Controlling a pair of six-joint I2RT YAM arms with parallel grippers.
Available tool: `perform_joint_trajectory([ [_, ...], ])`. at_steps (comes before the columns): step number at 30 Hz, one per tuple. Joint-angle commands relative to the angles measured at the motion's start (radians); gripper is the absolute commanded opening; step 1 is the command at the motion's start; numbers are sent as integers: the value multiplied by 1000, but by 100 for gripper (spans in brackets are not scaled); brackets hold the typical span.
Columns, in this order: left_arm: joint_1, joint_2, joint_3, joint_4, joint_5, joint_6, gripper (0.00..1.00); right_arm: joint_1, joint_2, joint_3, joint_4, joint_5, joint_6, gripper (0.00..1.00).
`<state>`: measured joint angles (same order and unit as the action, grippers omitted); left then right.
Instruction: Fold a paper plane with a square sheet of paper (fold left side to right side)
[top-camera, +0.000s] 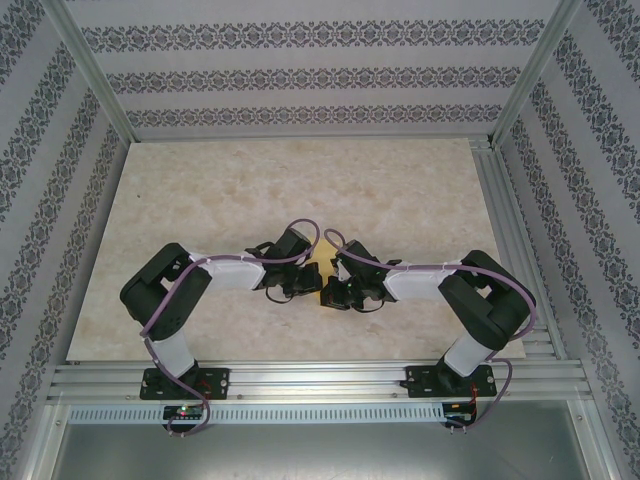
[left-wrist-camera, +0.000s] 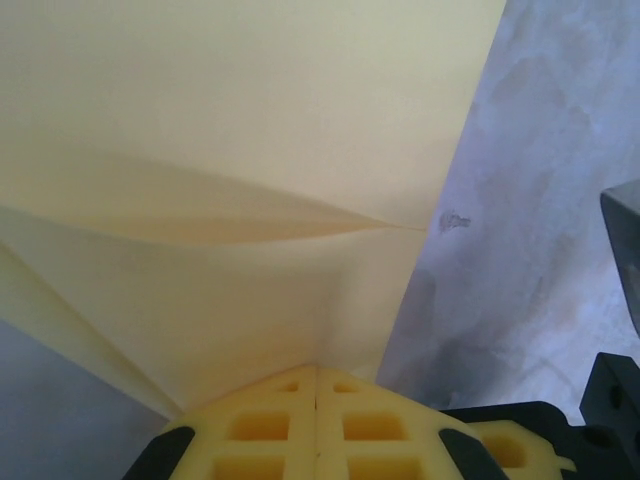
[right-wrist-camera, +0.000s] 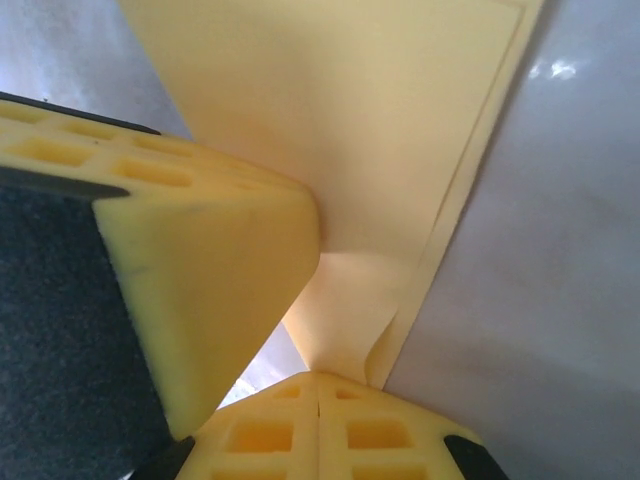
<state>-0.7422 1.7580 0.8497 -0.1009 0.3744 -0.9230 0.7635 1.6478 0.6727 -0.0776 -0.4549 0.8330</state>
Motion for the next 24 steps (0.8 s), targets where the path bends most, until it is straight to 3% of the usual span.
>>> perform_joint_trajectory([
  [1,-26,7,-20,14,-5,-23,7,5,61,-28,-128,74,-16,5],
  [7,-22,12,-19,-9,-22,-10,8,6,63,-25,-146,83,-17,5],
  [24,94,64,74,-86,-87,109,13,17,72,-3,-201,107,-22,5],
])
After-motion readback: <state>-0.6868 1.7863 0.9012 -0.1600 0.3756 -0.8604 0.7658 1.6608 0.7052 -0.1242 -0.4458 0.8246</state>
